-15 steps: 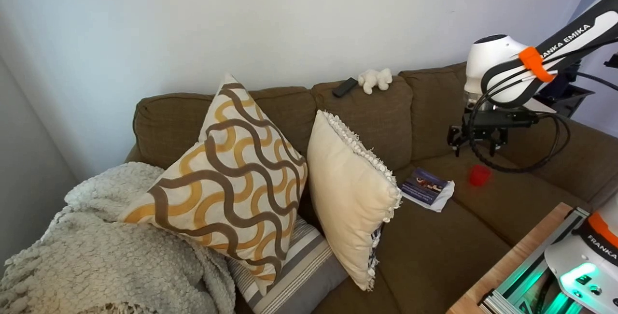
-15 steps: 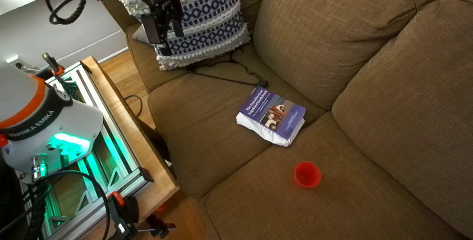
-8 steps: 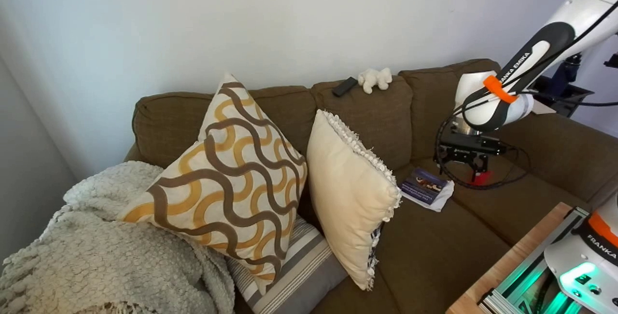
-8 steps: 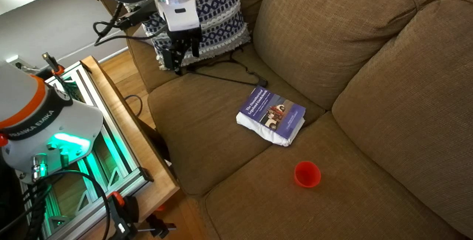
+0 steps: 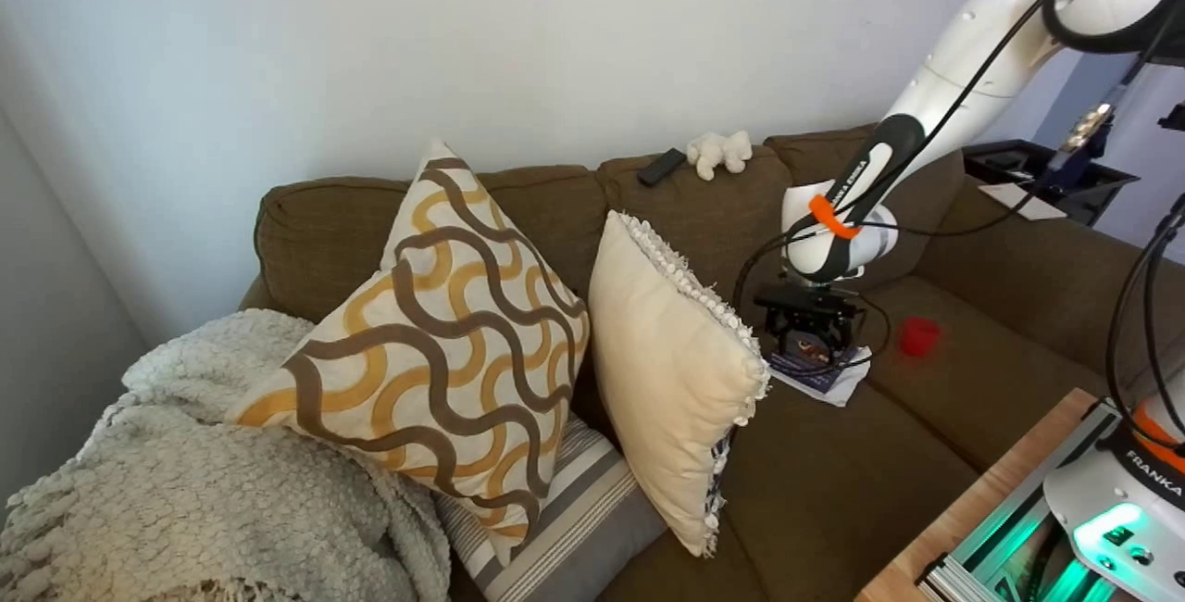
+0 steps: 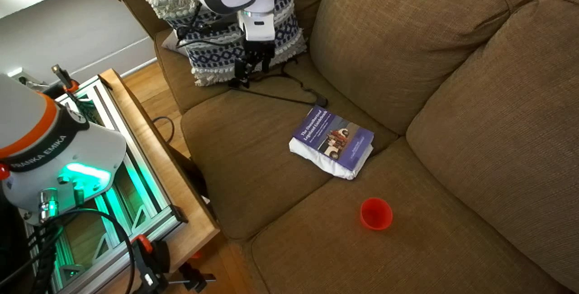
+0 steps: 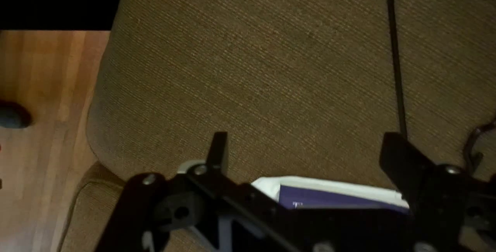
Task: Put the hanger on the right pillow
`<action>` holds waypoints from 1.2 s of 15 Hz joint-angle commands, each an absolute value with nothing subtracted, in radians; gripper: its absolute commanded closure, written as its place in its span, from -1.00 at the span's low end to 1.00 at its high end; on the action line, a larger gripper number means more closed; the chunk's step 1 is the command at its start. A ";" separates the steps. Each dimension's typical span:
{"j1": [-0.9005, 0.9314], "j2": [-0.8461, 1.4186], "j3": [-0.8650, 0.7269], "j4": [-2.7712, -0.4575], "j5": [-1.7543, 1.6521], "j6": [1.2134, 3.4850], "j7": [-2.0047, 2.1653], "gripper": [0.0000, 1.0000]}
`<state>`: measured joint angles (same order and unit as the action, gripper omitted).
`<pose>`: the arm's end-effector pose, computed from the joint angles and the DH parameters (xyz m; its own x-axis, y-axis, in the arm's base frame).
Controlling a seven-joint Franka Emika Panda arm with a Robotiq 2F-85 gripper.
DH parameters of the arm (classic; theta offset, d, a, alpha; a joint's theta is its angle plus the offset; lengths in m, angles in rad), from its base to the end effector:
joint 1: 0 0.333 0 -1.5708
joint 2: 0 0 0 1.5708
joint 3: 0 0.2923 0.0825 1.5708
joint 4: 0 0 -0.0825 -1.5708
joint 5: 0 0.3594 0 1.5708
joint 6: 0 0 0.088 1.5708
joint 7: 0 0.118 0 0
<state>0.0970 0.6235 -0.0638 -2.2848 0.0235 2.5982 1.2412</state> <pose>0.4491 0.0095 0.0530 0.3295 -0.9417 -0.0681 -0.8943 -0.3344 0.2973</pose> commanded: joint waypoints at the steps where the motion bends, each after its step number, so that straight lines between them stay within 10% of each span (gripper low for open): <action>1: 0.137 0.680 -0.075 -2.224 0.055 2.538 1.223 -1.00; 18: 0.228 1.151 -0.087 -1.935 0.170 2.966 1.291 -0.97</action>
